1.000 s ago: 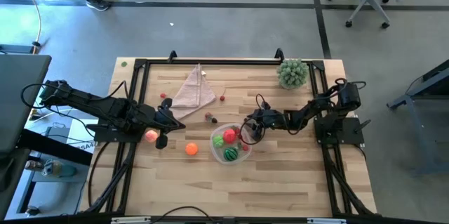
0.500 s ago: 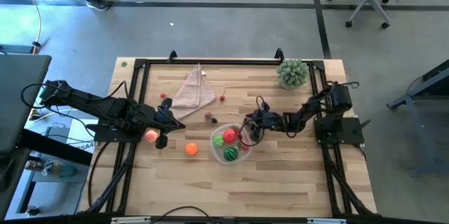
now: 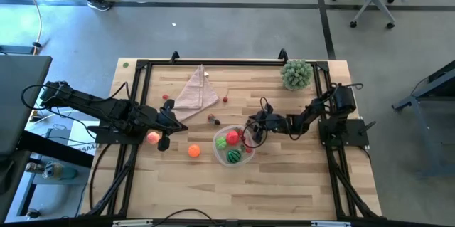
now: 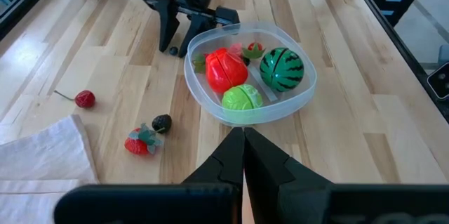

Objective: Pick and placing Produce into tupperware
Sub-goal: Put the blueberry into the transparent bin

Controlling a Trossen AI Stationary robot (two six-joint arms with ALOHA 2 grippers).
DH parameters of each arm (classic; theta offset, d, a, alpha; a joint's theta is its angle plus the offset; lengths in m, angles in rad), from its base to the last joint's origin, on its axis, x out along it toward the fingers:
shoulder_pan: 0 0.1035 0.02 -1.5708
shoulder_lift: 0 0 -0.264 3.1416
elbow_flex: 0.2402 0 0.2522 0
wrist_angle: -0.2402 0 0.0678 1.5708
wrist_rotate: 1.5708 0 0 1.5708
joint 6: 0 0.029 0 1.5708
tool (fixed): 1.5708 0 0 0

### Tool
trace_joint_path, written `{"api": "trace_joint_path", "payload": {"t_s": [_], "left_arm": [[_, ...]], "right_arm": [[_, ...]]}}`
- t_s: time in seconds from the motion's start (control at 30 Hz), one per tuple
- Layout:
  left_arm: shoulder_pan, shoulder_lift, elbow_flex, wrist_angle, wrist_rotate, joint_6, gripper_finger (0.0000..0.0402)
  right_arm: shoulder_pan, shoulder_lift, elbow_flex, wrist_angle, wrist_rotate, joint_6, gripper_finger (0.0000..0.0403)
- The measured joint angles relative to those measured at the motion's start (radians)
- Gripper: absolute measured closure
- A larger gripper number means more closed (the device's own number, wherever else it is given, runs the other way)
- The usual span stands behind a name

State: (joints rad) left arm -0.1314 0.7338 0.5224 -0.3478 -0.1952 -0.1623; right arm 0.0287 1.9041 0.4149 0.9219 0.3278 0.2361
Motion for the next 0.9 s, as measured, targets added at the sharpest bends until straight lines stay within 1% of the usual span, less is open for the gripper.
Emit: {"api": "trace_joint_path", "payload": {"t_s": [0.33, 0.73, 0.9], "left_arm": [[0.0, 0.0, 0.0, 0.0, 0.0, 0.0, 0.0401], [0.0, 0.0, 0.0, 0.0, 0.0, 0.0, 0.0401], [0.0, 0.0, 0.0, 0.0, 0.0, 0.0, 0.0401]], "right_arm": [[0.009, 0.0, 0.0, -0.039, 0.017, 0.116, 0.0281], [0.016, 0.0, -0.001, -0.053, 0.021, 0.141, 0.0287], [0.017, 0.0, -0.002, -0.061, 0.018, 0.14, 0.0298]]}}
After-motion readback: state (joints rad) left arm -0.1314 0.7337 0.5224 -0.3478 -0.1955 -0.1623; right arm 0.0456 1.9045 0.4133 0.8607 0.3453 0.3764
